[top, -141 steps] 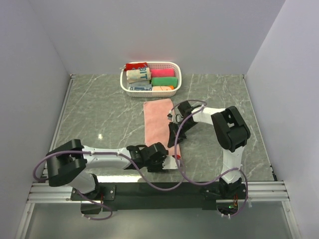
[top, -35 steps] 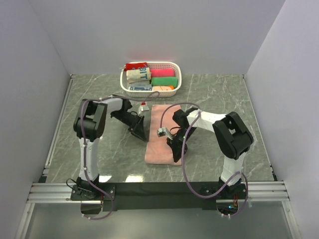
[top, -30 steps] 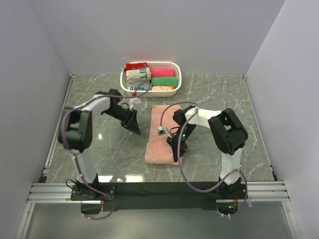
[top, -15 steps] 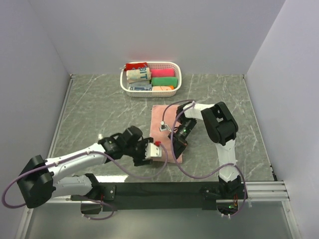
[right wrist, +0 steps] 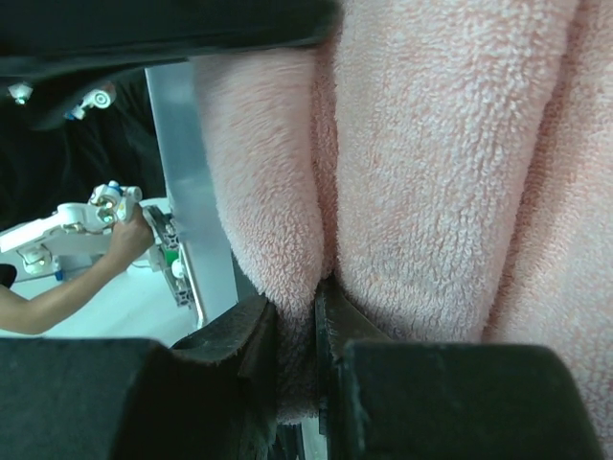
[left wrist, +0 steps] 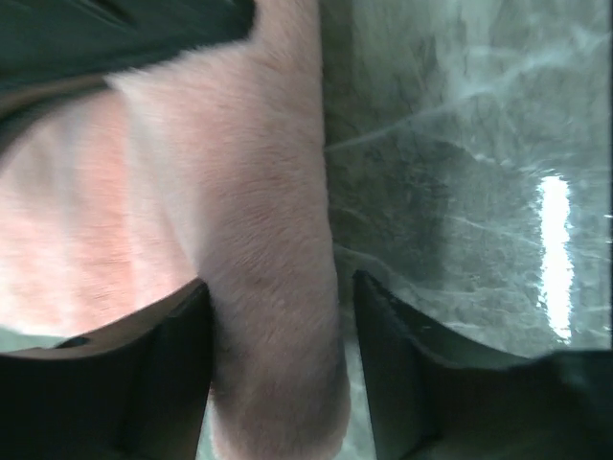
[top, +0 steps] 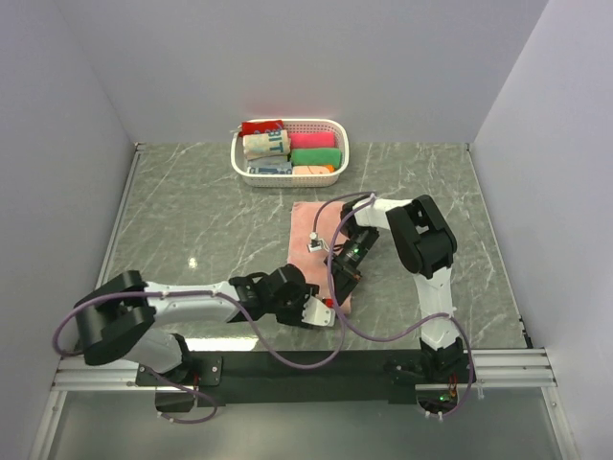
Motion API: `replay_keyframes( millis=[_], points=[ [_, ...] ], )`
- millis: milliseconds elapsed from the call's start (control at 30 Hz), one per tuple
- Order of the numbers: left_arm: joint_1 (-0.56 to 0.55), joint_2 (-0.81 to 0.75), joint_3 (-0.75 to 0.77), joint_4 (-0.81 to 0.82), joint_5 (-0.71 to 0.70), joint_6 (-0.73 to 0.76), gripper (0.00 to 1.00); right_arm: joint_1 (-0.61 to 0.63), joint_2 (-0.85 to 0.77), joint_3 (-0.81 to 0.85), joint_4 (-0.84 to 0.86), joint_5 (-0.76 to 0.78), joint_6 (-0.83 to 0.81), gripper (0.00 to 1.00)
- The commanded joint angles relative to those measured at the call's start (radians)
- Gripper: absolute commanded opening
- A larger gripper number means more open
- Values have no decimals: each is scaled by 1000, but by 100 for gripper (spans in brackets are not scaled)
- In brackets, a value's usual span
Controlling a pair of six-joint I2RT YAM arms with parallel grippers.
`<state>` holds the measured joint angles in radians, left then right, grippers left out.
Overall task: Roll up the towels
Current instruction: Roll the towel
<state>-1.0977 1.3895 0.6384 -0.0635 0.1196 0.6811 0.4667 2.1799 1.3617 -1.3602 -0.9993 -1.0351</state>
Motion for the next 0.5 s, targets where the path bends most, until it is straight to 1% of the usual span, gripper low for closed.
replay_keyframes(
  millis=[0, 33, 100, 133, 167, 200, 233, 300, 367, 467],
  points=[
    [-10, 65, 55, -19, -2, -1, 57, -16, 11, 22, 6, 30, -20, 0],
    [-8, 87, 66, -60, 12, -8, 49, -17, 0, 19, 15, 36, -13, 2],
    [-8, 100, 99, -111, 75, -15, 40, -17, -15, 14, 65, 57, 32, 6],
    [-10, 118, 115, -181, 100, -26, 31, -20, -35, 17, 87, 85, 50, 10],
    [-8, 131, 131, -214, 121, -32, 27, -25, -48, 20, 114, 103, 84, 13],
    [-8, 146, 164, -251, 155, -55, 24, -33, -60, 23, 180, 123, 171, 16],
    [-7, 178, 178, -304, 167, -64, 19, -36, -77, 43, 188, 148, 184, 28],
    [-8, 206, 202, -344, 190, -93, 14, -51, -86, 71, 176, 156, 196, 46],
    [-5, 244, 219, -389, 218, -112, 11, -59, -94, 109, 147, 154, 184, 74],
    [2, 293, 244, -436, 241, -138, 8, -91, -115, 129, 107, 137, 196, 75]
  ],
)
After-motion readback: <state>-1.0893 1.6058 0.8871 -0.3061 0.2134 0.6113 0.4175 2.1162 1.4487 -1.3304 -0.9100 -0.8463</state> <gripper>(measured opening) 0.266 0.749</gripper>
